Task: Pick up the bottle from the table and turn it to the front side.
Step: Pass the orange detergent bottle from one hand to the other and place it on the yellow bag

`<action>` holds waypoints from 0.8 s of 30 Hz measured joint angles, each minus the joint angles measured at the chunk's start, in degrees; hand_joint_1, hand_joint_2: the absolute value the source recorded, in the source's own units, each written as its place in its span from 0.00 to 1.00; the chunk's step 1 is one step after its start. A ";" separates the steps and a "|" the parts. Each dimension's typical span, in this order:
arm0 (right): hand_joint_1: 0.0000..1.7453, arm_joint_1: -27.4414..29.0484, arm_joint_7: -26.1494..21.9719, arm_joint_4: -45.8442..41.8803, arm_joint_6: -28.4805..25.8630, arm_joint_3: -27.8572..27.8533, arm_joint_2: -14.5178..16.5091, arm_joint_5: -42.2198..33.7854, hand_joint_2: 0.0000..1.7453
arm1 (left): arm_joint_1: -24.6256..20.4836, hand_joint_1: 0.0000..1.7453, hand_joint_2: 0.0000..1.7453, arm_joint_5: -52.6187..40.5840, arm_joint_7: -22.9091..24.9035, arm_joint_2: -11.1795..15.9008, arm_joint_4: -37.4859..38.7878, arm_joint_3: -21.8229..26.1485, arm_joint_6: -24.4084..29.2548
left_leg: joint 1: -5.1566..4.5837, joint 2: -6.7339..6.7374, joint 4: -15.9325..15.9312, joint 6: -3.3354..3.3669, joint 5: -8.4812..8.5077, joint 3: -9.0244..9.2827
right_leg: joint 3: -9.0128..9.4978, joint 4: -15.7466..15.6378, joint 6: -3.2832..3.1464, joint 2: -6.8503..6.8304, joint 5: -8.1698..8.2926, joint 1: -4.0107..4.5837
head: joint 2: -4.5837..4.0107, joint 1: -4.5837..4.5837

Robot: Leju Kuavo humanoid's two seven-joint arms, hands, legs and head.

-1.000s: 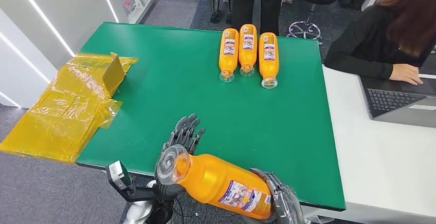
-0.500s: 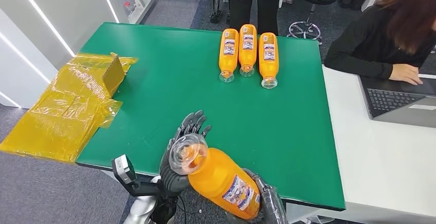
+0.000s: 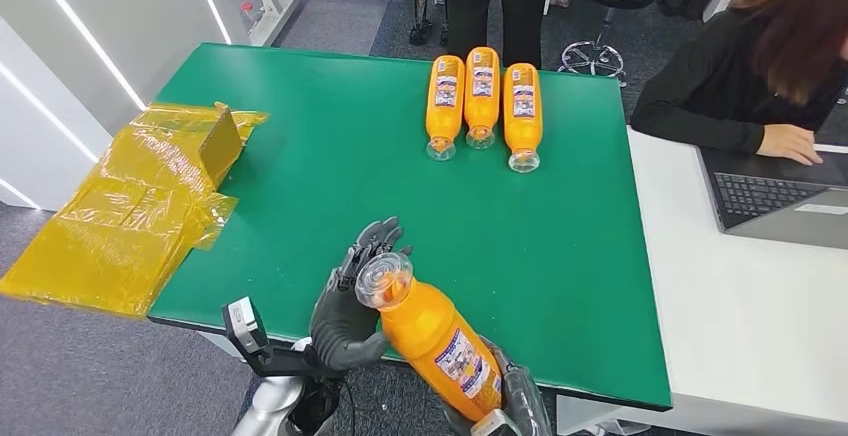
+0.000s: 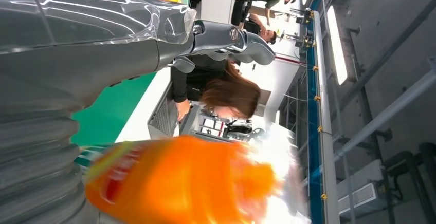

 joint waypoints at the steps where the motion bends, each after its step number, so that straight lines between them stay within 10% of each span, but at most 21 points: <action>1: 1.00 -0.06 -0.19 1.01 -0.02 -0.08 0.01 -0.55 1.00 | -0.10 0.00 1.00 -0.07 -0.01 0.16 0.01 0.00 -0.08 | 0.00 0.00 0.00 0.00 0.00 0.00 | 0.00 0.00 0.00 0.00 0.00 0.00 | 0.00 0.00; 24: 1.00 -2.14 -0.77 10.47 -2.31 3.84 1.98 1.16 1.00 | -0.86 0.00 1.00 0.15 -0.01 1.16 0.58 -1.38 -1.78 | 0.00 0.08 0.00 -0.01 0.01 0.03 | 0.00 0.03 -0.05 0.06 0.04 0.00 | 0.00 0.00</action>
